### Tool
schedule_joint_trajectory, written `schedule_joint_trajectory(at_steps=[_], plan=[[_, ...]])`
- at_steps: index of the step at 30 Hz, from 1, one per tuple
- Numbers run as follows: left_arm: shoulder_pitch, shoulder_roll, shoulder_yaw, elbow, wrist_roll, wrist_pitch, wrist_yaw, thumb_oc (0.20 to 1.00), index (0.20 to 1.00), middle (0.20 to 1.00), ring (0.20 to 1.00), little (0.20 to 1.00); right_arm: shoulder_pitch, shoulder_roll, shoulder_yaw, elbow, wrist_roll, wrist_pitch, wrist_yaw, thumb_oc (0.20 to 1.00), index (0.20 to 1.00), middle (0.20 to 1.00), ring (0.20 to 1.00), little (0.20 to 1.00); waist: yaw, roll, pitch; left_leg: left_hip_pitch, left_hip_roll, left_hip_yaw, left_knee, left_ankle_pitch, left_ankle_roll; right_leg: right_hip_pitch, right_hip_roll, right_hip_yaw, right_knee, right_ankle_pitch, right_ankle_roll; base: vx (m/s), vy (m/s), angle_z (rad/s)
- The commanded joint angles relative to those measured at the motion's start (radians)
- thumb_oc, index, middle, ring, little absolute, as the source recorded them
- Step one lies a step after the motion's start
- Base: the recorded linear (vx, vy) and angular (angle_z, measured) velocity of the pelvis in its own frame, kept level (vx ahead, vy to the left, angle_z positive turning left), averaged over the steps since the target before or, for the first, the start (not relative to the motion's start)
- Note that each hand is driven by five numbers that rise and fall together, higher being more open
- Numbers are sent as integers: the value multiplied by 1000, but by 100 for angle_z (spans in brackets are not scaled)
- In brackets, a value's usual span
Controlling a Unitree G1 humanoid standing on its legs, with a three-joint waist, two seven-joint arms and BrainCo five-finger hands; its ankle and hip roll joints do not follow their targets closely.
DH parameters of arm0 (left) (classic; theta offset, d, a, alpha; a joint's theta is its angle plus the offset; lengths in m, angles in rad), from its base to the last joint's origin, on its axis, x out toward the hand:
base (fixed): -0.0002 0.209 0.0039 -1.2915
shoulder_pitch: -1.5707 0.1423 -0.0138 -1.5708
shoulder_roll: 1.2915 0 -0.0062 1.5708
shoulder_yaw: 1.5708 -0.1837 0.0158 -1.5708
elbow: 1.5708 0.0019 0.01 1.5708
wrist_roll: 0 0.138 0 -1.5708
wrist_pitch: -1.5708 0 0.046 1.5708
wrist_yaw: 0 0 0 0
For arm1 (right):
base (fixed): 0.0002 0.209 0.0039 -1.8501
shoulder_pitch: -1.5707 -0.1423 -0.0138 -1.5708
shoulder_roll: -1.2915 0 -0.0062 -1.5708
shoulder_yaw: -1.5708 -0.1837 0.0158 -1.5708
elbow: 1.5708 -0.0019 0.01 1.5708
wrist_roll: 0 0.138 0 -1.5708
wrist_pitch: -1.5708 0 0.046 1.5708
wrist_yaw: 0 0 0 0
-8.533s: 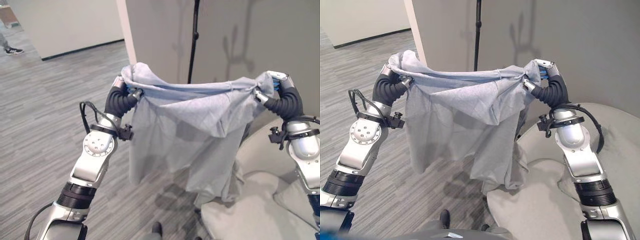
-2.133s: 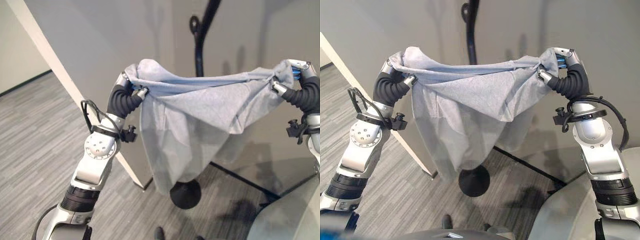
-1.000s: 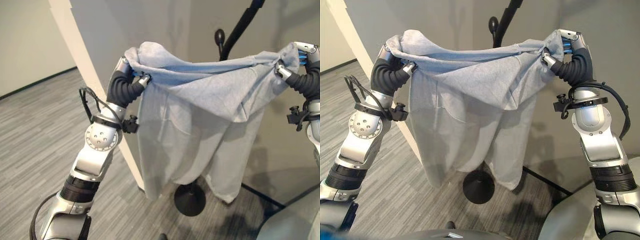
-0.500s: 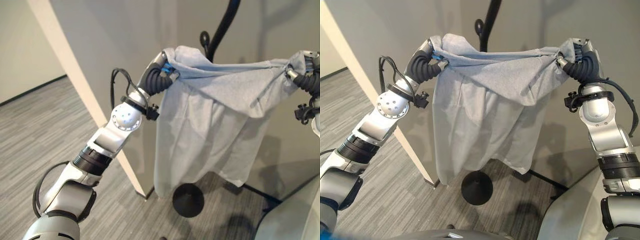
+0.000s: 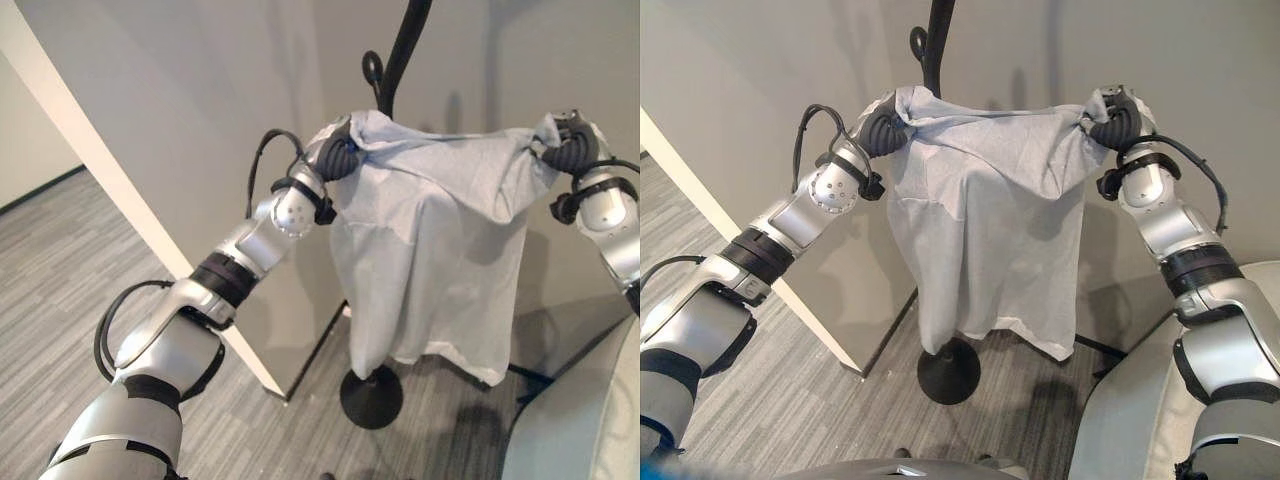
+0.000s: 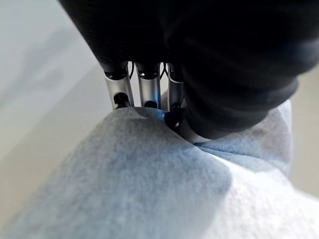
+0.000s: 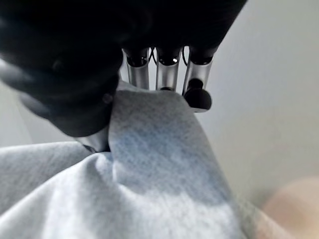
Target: Hang the clothes on the sofa on the clothes rack.
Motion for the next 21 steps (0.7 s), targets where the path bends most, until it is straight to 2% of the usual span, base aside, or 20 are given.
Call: schedule_joint_trajectory(at_steps=[1, 6, 7, 12, 21], plan=[[-115, 55, 36, 98, 53, 11, 56, 200, 200, 200, 200, 200, -125, -76, -31, 25, -19, -9, -5, 200, 200, 200, 200, 200, 50, -11, 24, 103, 66, 21, 7, -121, -110, 0, -12, -91, 21, -68, 72, 0, 0, 0], [-46, 70, 88, 63, 50, 13, 60, 200, 200, 200, 200, 200, -57, -79, -68, -75, -25, -16, 11, 200, 200, 200, 200, 200, 55, -17, 21, 108, 67, 18, 7, -125, -110, 8, -10, -91, 22, -73, 69, 22, -7, 0], [18, 85, 136, 23, 47, 7, 61, 200, 200, 200, 200, 200, -5, -82, -103, -168, -37, -33, 23, 200, 200, 200, 200, 200, 62, -22, 17, 113, 67, 18, 7, -129, -110, 18, -9, -97, 20, -78, 67, 56, -15, -2], [89, 105, 182, -28, 50, 3, 59, 200, 200, 200, 200, 200, 54, -82, -139, -254, -41, -56, 45, 200, 200, 200, 200, 200, 72, -29, 10, 127, 69, 17, 7, -135, -111, 33, -7, -103, 16, -83, 64, 44, -10, -2], [170, 112, 233, -69, 34, 3, 64, 200, 200, 200, 200, 200, 79, -72, -153, -304, -38, -64, 50, 200, 200, 200, 200, 200, 89, -39, 11, 133, 71, 12, 7, -140, -112, 41, -8, -114, 16, -87, 64, 21, 0, 4]])
